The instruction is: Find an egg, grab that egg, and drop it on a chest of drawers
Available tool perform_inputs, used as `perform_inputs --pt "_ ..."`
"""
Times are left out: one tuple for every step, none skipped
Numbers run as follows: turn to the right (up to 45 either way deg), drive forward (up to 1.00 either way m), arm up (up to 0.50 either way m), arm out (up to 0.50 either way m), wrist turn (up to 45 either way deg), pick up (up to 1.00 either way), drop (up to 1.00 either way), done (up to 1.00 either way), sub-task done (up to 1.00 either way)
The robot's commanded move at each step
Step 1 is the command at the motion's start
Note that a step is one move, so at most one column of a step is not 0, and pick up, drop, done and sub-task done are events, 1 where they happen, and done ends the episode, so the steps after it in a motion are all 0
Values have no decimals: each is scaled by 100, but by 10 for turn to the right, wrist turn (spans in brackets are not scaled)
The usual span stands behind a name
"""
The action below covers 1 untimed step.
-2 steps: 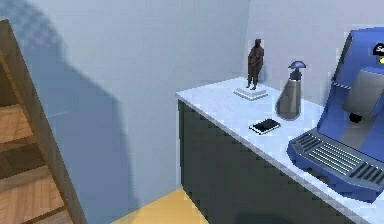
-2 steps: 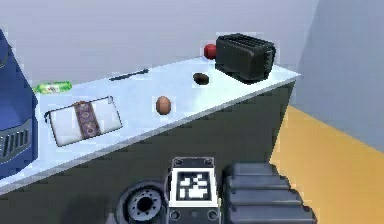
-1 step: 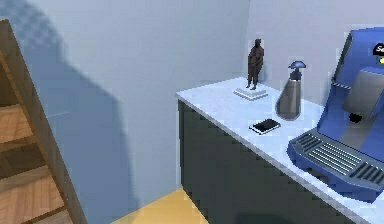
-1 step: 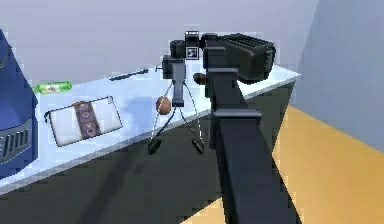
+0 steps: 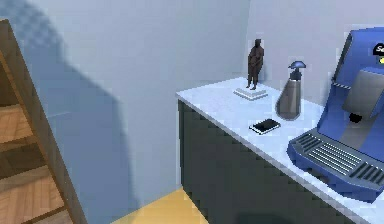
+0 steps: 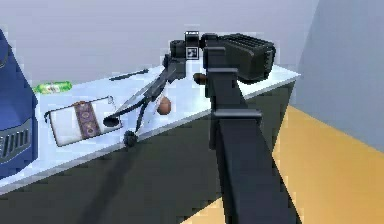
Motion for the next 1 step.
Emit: perform_inputs --pt "0 0 0 0 450 0 0 0 0"
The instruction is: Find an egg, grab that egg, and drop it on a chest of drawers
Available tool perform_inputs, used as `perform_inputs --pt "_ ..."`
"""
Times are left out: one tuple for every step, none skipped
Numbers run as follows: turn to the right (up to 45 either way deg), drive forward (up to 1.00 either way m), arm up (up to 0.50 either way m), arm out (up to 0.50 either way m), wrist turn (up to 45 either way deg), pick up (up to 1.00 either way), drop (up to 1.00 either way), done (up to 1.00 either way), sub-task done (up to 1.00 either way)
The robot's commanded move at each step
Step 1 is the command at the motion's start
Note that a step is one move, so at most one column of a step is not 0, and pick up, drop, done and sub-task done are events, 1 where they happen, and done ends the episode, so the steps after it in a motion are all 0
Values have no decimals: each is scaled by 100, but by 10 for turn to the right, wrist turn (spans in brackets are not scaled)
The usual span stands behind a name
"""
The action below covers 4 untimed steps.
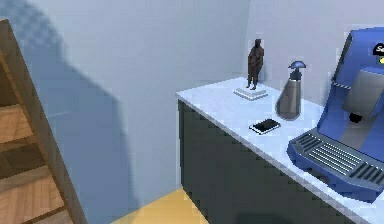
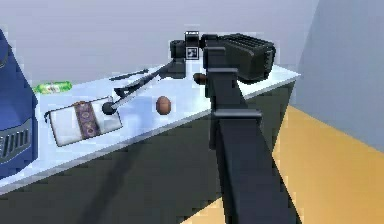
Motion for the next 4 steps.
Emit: perform_inputs --pt "0 0 0 0 450 0 0 0 0" --pt "0 0 0 0 180 0 0 0 0" --pt "0 0 -12 0 0 0 0 0 0" --pt "0 0 0 0 0 100 0 0 0"
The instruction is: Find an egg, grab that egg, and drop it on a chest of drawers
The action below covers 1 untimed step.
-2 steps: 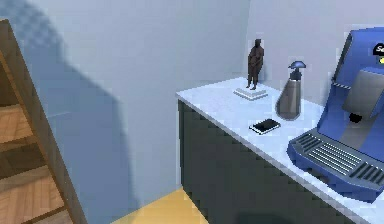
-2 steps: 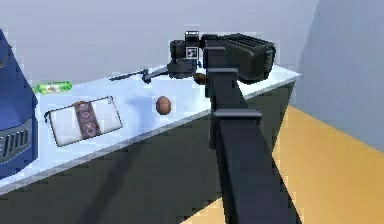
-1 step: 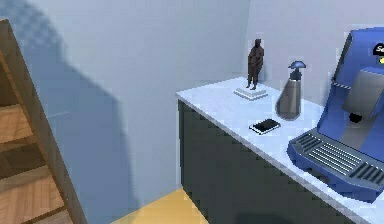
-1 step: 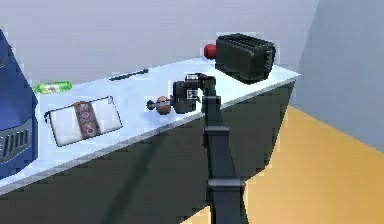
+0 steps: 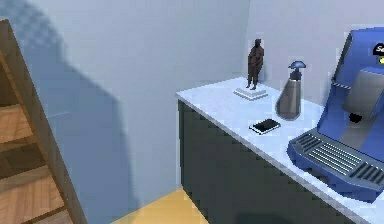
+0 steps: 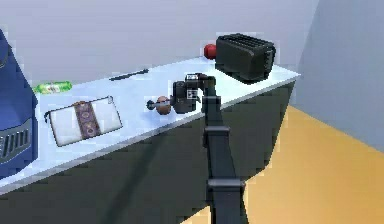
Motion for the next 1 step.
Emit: perform_inputs --pt "0 0 10 0 0 0 0 0 0"
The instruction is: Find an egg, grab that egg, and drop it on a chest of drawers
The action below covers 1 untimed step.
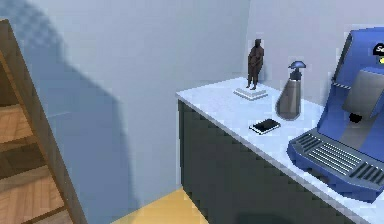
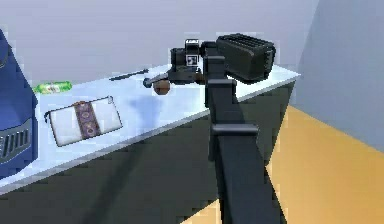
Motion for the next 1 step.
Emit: perform_inputs --pt "0 0 2 0 0 0 0 0 0"
